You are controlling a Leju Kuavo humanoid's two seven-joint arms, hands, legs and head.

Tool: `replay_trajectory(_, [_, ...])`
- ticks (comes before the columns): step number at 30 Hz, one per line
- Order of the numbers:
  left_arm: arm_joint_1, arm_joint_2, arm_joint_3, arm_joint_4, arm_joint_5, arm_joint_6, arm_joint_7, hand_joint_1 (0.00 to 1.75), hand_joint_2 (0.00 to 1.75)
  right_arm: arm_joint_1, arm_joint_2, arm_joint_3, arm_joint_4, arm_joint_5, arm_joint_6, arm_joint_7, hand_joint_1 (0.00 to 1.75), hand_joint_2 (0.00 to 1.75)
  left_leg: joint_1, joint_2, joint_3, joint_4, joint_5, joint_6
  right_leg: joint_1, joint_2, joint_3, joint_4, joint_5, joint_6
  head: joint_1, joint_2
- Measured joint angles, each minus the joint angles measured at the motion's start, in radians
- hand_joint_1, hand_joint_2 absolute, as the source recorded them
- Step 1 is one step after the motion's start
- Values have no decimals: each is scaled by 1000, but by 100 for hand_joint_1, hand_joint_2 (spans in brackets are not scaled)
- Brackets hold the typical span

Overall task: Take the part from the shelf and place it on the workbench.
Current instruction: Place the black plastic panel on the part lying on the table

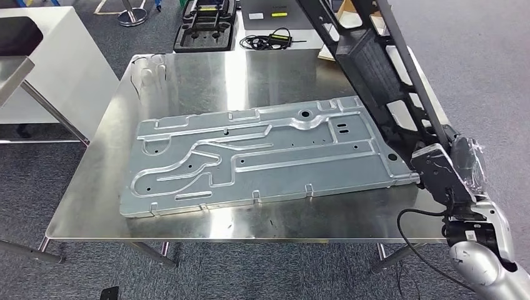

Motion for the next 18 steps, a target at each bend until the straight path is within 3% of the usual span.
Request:
replay_trajectory(2, [1,1,0,0,2,2,-6,0,175,14,0,-9,25,-35,0,2,175,175,-5,-1,33,-104,80,17,5,2,10,-1,-6,-1,0,0])
replay_trajectory(4, [1,4,1,0,2,2,-13,0,175,23,-1,-19,51,-68,0,4,175,175,-14,0,80,-219,130,37,7,4,16,-4,-9,3,1,0])
replay_trajectory(7, [-2,6,2,0,0,0,-24,0,175,36,-5,-30,84,-101,-1,9,175,175,-24,0,99,-263,135,47,3,4,19,-14,-8,19,2,0])
replay_trajectory(9, [1,6,3,0,0,-3,-30,0,175,46,-9,-35,108,-115,-2,11,175,175,-17,2,114,-284,142,49,5,0,20,-9,-14,29,3,0])
replay_trajectory(11, [2,6,3,0,0,-7,-36,0,175,53,-14,-42,135,-127,-2,15,175,175,-12,4,128,-305,149,54,9,-4,-10,59,-52,33,7,0])
replay_trajectory(13, [0,6,4,0,-1,-13,-40,0,175,59,-16,-53,167,-141,-1,21,175,175,-14,4,131,-307,147,58,9,-5,-72,177,-105,35,9,0])
replay_trajectory(14, [0,6,4,0,-2,-15,-41,0,175,63,-16,-56,182,-147,0,26,175,175,-14,3,131,-305,145,58,9,-5,-96,218,-115,36,9,0])
replay_trajectory(15, [1,5,4,0,-4,-16,-42,0,175,67,-16,-58,197,-154,1,30,175,175,-14,3,131,-302,142,58,8,-5,-105,229,-108,38,9,0])
replay_trajectory(16, [1,5,4,0,-5,-17,-42,0,175,72,-17,-58,212,-159,2,34,175,175,-13,2,131,-297,138,55,7,-5,-96,203,-84,40,9,0])
replay_trajectory(18, [2,4,4,0,-6,-18,-42,0,175,74,-20,-61,236,-167,4,38,175,175,-12,1,130,-282,127,47,4,-5,-41,88,-24,42,9,0])
